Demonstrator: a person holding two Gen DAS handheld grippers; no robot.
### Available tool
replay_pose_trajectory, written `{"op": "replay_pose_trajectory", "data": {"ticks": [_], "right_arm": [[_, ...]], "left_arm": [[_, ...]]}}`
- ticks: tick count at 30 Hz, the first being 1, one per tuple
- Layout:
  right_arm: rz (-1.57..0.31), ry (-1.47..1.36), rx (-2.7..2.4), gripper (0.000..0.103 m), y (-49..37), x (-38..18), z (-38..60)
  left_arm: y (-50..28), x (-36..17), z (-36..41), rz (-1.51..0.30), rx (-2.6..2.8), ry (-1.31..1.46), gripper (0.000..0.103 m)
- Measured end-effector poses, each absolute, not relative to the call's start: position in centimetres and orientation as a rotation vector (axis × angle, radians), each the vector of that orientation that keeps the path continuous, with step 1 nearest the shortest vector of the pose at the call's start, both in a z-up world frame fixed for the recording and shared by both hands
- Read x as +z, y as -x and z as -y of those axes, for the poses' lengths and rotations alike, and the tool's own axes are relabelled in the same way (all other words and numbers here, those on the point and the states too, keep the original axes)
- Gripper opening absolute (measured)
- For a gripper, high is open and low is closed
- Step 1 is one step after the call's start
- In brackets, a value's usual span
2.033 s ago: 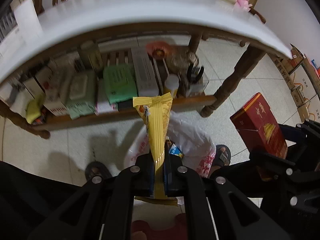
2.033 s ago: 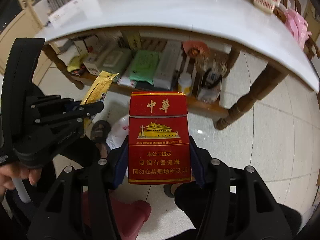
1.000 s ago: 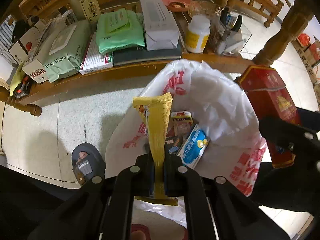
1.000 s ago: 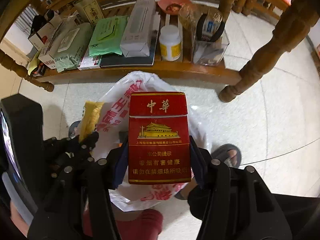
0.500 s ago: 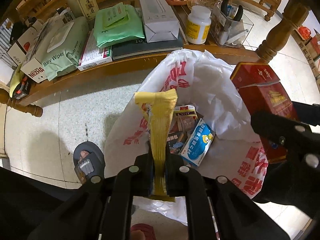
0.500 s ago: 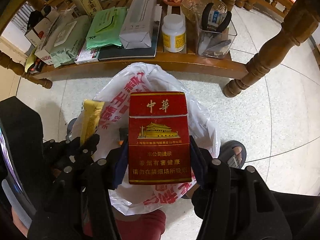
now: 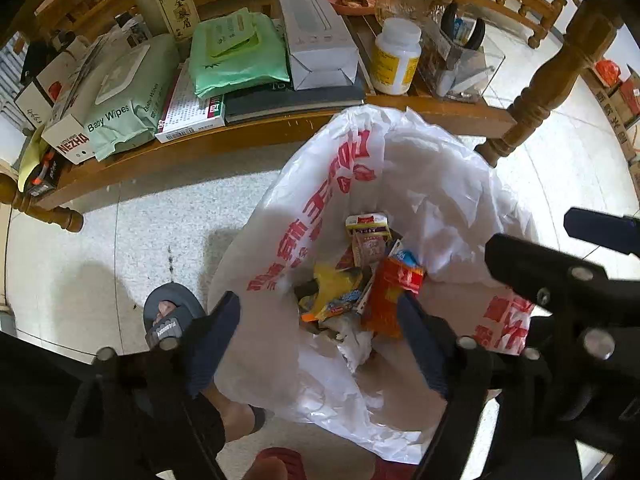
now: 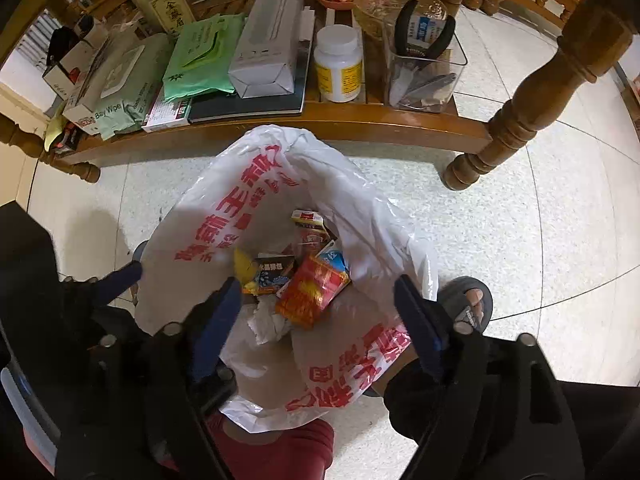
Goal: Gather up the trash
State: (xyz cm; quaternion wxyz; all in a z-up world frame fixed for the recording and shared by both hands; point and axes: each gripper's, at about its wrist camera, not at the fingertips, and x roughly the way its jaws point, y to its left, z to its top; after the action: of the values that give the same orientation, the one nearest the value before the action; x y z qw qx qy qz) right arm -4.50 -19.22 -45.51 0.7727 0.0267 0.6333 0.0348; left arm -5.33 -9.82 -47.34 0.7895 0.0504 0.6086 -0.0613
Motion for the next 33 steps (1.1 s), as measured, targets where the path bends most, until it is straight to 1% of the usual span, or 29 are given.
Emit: {"op": "replay_pose_trajectory", "data": {"ticks": [10,20,25,33], "right_arm": [[-1.357,-0.096,0.064,0.078,4.8,-44.5,19.9],[-1.325,-0.125,0.062,0.079,5.8,-42.3,20.5],[-1.303,-0.120,0.059,0.079,6.3,-40.2,20.8],[-1.200,-0.197,0.073,0.079,7.1,-33.9,22.0]], "left_arm": [[5.6,-46.3,9.8,-1.290,-0.130,-0.097,0.079],[6.0,-43.8,9.5,-1.244,-0.130,-0.076,0.079],[6.1,-41.1,9.1,-1.194,-0.129,-0.060,0.079],[5.6,-35.1,8.0,-1.083,-0.118,-0.027,0.079]]}}
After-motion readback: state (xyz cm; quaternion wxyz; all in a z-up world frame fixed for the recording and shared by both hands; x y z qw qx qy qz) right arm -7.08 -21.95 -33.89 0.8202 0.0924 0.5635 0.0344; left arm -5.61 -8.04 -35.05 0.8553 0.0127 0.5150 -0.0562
